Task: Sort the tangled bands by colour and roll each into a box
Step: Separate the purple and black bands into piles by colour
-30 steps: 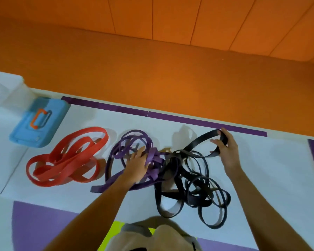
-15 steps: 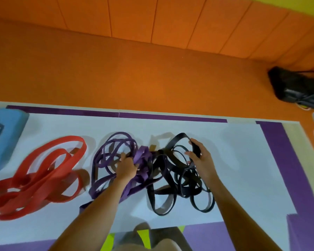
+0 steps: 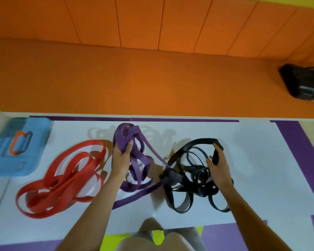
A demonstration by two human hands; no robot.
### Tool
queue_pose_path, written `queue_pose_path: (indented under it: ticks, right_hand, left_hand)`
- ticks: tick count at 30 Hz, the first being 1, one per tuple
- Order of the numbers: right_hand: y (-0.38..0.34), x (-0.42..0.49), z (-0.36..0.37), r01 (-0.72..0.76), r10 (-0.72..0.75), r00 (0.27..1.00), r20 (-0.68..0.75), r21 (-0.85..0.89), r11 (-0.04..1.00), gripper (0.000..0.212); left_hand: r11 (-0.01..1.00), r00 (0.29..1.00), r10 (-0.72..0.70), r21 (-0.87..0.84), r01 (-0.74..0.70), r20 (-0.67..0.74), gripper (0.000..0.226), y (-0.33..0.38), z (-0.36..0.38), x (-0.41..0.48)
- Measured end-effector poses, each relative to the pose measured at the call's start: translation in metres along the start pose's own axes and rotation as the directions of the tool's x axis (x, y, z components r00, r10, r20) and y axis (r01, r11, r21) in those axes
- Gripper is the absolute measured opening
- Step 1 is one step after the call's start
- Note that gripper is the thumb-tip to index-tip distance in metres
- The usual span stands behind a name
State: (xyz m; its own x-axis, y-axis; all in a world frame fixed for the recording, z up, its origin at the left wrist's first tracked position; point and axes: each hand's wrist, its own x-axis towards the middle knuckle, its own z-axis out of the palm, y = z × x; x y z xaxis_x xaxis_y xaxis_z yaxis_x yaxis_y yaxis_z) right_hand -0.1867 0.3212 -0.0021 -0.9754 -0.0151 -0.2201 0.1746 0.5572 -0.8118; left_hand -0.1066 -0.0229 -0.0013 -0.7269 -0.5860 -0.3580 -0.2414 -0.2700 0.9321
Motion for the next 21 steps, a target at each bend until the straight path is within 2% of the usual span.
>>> queue_pose_path:
  ticks: [3,6,8,10,12,15,17,19,21]
  right_hand:
    - [-0.002,-0.001,0.001,0.008,-0.009,1.000,-0.025,-0.009,1.000,0.069]
    - [-0.009,0.000,0.001,-0.005,0.005,0.999,-0.051,-0.003,1.000,0.075]
    - [-0.011,0.001,0.002,-0.044,0.047,0.997,-0.059,0.042,0.998,0.079]
    - [-0.016,0.002,0.002,-0.066,0.068,0.997,-0.032,0.045,0.997,0.080]
    - [-0.022,0.006,0.004,-0.081,0.081,0.996,0.023,-0.007,0.997,0.073]
    - [-0.025,0.012,0.010,-0.094,0.099,0.993,0.069,-0.076,0.993,0.049]
    - [-0.026,0.014,0.013,-0.100,0.107,0.990,0.089,-0.081,0.992,0.048]
    - [-0.024,0.013,0.014,-0.103,0.118,0.984,0.135,-0.115,0.988,0.056]
    - [-0.021,0.013,0.018,-0.119,0.177,0.966,0.191,-0.282,0.952,0.062]
  left_hand:
    - [0.998,0.995,-0.021,-0.054,0.016,-0.095,0.005,0.003,-0.001,0.005]
    - [0.999,0.987,-0.018,-0.030,0.013,-0.162,0.018,0.001,0.002,0.011]
    - [0.998,0.986,0.030,0.061,-0.021,-0.165,0.024,-0.003,0.004,0.014]
    - [0.969,0.986,0.096,0.241,-0.061,-0.136,0.022,-0.012,0.004,0.020]
    - [0.856,0.992,0.107,0.514,-0.059,-0.064,0.020,-0.023,0.000,0.026]
    - [0.589,0.998,0.063,0.807,-0.052,0.019,0.024,-0.035,-0.007,0.030]
    - [0.462,0.998,0.053,0.886,-0.038,0.015,0.026,-0.040,-0.011,0.028]
    - [0.353,0.999,0.050,0.935,-0.024,0.007,0.030,-0.044,-0.013,0.026]
    - [0.295,0.999,0.038,0.955,-0.015,0.004,0.036,-0.049,-0.014,0.025]
